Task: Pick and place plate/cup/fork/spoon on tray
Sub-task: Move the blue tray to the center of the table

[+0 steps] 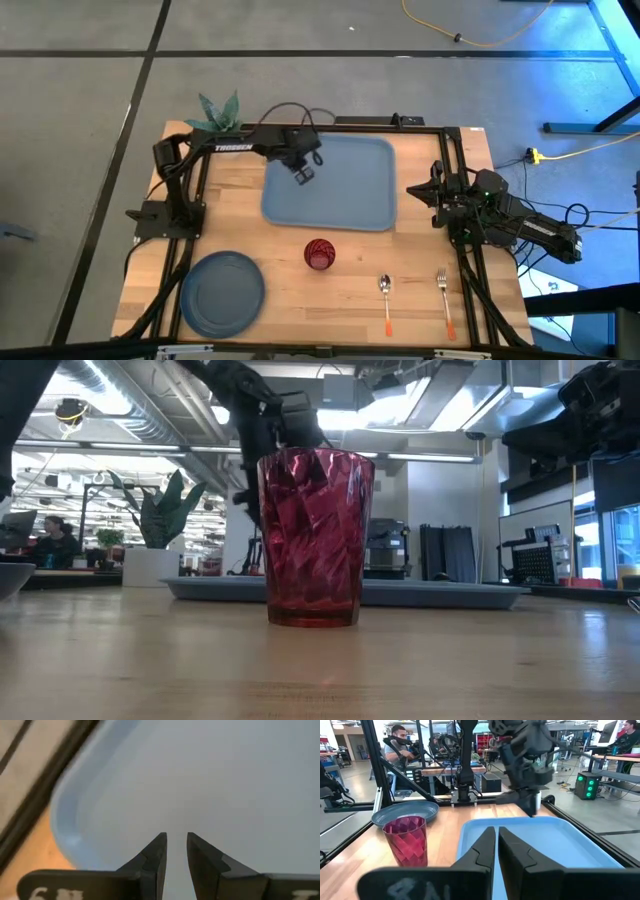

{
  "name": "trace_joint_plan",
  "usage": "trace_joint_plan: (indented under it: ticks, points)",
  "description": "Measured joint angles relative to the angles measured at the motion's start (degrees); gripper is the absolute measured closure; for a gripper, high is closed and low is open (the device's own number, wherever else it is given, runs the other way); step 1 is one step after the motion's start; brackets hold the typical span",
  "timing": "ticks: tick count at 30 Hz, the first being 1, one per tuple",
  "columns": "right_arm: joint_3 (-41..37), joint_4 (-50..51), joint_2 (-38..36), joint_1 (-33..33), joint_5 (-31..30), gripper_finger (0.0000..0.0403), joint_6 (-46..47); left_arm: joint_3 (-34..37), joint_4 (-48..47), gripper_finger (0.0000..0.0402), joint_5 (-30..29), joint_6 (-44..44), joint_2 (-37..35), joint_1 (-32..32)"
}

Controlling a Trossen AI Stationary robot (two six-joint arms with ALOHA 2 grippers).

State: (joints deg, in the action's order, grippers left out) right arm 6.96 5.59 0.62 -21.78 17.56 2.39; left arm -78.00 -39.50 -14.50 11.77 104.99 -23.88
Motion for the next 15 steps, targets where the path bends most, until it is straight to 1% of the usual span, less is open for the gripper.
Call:
trace_joint_plan:
  ticks: [2,7,10,15]
  points:
    - [0.0,-0.6,0.0,0.0,0.0,0.0378,0.8,0.0,2.5,0.0333,1.1,0.6,0.0,-0.9]
    - [0.0,-5.2,0.0,0.0,0.1,0.0378,8.5,0.0,4.5,0.0333,12.7,1.6,-0.8,-3.5]
    - [0.0,-8.3,0.0,0.0,-0.6,0.0378,12.0,0.0,4.2,0.0333,15.1,1.6,-0.9,-4.4]
    - [0.0,-11.6,0.0,0.0,-7.0,0.0378,14.0,0.0,3.7,0.0333,16.4,1.6,-2.0,-4.8]
